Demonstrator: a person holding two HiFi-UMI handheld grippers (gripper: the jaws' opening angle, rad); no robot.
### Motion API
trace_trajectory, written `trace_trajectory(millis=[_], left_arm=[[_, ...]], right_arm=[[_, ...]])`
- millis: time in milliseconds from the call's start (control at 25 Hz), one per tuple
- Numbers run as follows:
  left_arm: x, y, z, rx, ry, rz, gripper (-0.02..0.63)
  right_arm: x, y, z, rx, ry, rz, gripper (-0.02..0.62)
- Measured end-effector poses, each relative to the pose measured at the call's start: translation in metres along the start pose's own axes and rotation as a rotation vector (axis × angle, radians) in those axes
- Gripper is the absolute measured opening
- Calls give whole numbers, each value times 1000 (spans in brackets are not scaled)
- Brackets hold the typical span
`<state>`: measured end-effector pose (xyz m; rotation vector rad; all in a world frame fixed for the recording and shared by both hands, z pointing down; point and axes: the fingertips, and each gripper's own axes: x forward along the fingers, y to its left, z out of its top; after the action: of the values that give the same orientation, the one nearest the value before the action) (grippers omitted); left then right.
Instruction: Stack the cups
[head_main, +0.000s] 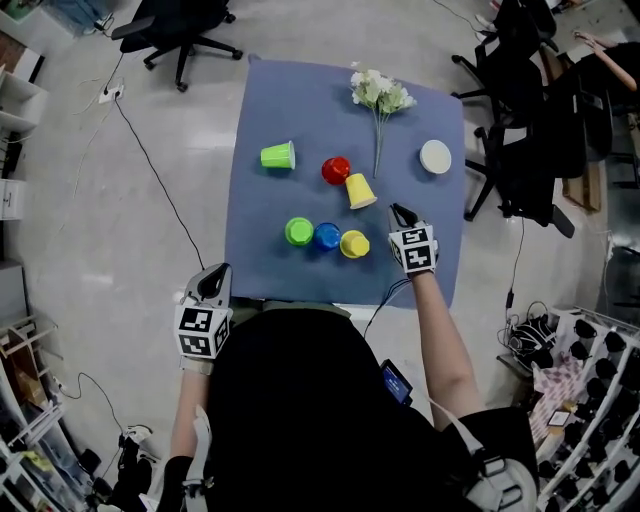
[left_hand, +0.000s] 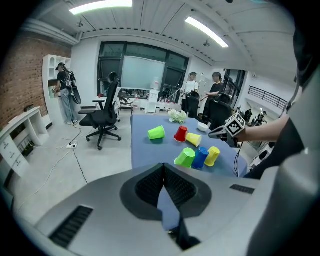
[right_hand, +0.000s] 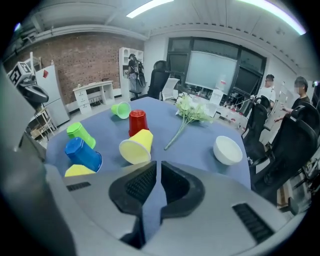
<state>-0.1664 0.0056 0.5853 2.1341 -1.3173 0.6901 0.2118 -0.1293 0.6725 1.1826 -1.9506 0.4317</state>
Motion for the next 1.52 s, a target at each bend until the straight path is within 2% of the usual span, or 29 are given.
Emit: trace_trajectory(millis=[360, 480, 560, 840, 1000, 1280, 1360, 1520], left_arm=[[-5, 2, -6, -17, 1, 23, 11], [-8, 7, -11, -33, 1, 42, 11], [-11, 9, -14, -41, 1, 50, 11], [-16, 9, -18, -52, 1, 56, 11], [-16, 10, -15, -35, 2, 39, 11], [-7, 5, -3, 11, 2, -22, 11], [-3, 4, 0, 23, 2, -43, 11], [4, 0, 7, 52, 4, -84, 11]], right_arm=[[20, 18, 7, -63, -4, 71, 42], [32, 26, 7, -87, 30, 99, 104], [38, 26, 8, -103, 39, 91, 104], [40, 20, 11, -123, 34, 43, 37], [25, 12, 3, -104, 32, -7, 34], [-9, -16, -36, -91, 88, -153, 33], [-18, -21, -51, -112, 128, -202, 33], [-31, -18, -79, -223, 195, -269, 34]])
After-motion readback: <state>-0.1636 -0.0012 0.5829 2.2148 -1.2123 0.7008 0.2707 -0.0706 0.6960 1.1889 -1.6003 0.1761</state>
